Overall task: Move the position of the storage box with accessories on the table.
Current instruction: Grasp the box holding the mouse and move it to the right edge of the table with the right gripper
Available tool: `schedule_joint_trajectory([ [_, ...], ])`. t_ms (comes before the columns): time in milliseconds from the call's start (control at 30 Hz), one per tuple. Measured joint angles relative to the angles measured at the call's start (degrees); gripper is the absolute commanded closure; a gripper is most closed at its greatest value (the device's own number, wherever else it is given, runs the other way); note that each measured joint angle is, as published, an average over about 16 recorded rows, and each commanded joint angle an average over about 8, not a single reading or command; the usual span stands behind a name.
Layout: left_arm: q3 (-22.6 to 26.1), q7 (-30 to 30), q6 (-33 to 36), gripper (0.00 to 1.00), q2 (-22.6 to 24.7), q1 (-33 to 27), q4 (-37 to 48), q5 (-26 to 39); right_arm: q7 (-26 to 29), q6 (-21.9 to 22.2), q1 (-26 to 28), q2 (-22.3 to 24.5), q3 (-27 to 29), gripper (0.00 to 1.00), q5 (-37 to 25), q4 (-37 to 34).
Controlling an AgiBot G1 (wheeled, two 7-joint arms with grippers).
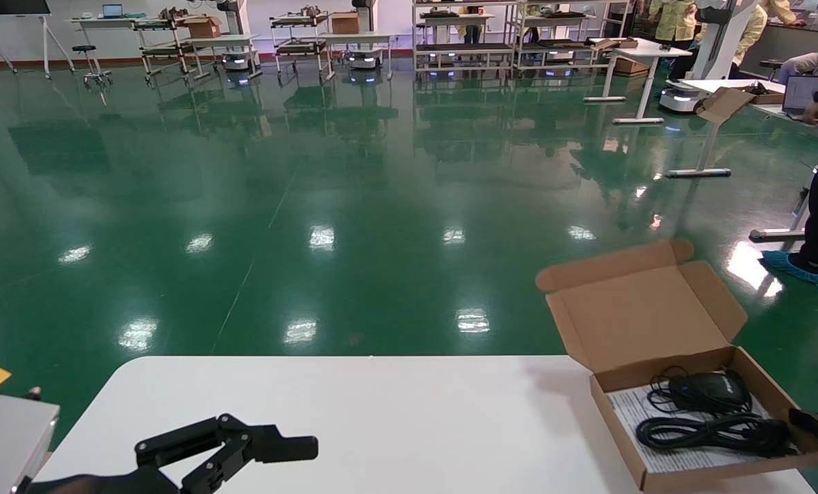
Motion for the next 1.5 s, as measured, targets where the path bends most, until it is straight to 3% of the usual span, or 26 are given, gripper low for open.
schedule_joint_trajectory([
  [533, 0.04, 0.02, -0.02, 0.00, -0.02, -0.01, 0.00, -0.03, -1.59, 9.79, -5.51, -1.45, 1.55, 1.00, 2.27, -0.14],
  [1133, 0.09, 0.05, -0.04, 0.00, -0.04, -0.02, 0.00, -0.06, -2.12, 10.41, -7.01, -3.87, 2.30, 1.00, 3.33, 0.79],
  [1500, 0.12, 0.06, -0.05, 0.00, -0.05, -0.03, 0.00, -0.08, -2.59, 10.73, -7.37, -4.10, 2.29, 0.84, 3.31, 0.67],
])
